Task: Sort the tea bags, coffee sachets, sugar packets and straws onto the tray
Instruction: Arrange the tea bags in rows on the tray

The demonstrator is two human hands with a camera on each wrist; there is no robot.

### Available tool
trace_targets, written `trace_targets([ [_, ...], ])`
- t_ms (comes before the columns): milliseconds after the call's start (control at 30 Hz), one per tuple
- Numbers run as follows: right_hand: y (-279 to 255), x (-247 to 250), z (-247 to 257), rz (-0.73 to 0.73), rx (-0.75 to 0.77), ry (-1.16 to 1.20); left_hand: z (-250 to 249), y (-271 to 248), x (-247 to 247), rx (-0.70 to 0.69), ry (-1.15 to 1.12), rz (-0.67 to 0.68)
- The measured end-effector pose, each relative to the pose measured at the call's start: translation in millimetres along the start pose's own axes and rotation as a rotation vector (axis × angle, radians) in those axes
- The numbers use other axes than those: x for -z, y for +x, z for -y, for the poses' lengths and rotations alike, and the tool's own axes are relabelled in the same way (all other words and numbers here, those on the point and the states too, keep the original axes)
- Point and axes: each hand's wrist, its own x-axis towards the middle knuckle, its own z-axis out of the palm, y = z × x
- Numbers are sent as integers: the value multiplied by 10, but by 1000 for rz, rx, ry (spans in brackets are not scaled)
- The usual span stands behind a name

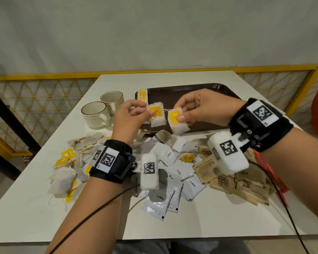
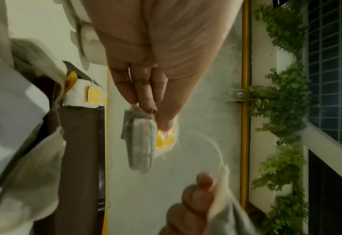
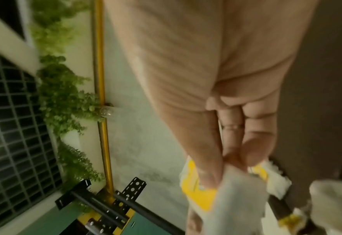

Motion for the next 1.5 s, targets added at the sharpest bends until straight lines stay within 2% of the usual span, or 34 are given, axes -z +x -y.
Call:
trace_targets([
  [33,1,-44,2,-8,29,63,-4,-20,-22,4,28,46],
  [100,45,-147,-37,-99,80,19,-9,-59,-61,22,64,123],
  [200,105,-250,-124,-233,90,59,-5,-98,-95,43,48,165],
  [367,123,-280,-176,-253,48,100,-25,-126,-121,66,-36,210],
  [467,100,-272,-170,-241,13,168,-54,-158,-146,37,27,282],
  [533,62,-232,-179,-215,-21,198,-65,-146,-125,9,75,248],
  [600,-12,-159,-182,-135,-59,-24,-70,-84,-47,-22,91,134],
  [700,-131,-103,-234,147,-172,-592,-66,22,115,-40,41,-49],
  [767,-165,-158,-301,238,-203,-737,-60,51,171,-32,18,-86],
  [833,-154,-193,-351,234,-151,-782,-55,47,168,-32,32,-66],
  [933,-124,-137,-307,195,-86,-667,-39,22,120,-39,69,-5],
  [1067,-105,-85,-81,128,47,-215,-21,-14,57,-39,111,50],
  [1133,-69,-114,0,96,63,-38,-22,-39,24,-29,132,86],
  [1200,-3,-180,21,54,29,-14,-30,-63,-6,-19,137,129],
  [1333,157,-325,-56,-141,-36,-70,-46,-87,-19,-9,125,202],
  [1500,211,-373,-104,-197,-64,52,-58,-76,16,-10,107,192],
])
